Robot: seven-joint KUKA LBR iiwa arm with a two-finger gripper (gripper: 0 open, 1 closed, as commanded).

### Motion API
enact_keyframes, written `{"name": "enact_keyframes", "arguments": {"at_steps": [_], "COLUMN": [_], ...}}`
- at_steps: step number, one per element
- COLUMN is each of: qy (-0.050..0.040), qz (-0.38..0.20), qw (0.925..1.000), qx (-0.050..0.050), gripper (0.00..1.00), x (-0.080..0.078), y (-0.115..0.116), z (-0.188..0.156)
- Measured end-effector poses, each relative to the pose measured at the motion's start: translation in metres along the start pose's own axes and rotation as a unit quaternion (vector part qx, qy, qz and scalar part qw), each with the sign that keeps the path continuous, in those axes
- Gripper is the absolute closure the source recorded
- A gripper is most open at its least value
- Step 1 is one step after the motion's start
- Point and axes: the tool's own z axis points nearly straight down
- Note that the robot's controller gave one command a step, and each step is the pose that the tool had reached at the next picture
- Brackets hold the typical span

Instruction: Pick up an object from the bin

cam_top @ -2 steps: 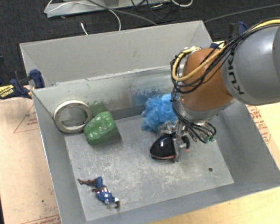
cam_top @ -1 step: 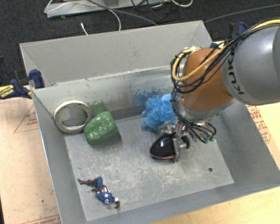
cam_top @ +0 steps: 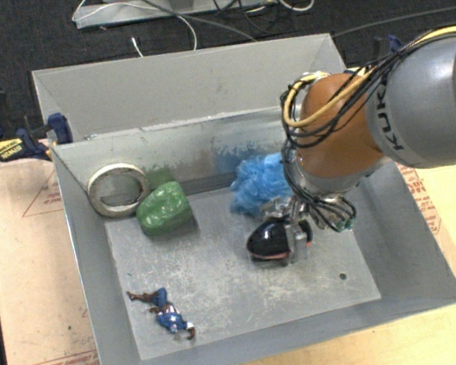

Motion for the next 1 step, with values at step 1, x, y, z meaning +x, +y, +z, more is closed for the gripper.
{"name": "enact_keyframes", "arguments": {"at_steps": [1], "qy": [-0.0019], "qz": [0.0], "qw": [1.0], "qx": [0.0], "gripper": [1.0], "x": [-0.0011], "y": [0.0005], "z": [-0.0367]}}
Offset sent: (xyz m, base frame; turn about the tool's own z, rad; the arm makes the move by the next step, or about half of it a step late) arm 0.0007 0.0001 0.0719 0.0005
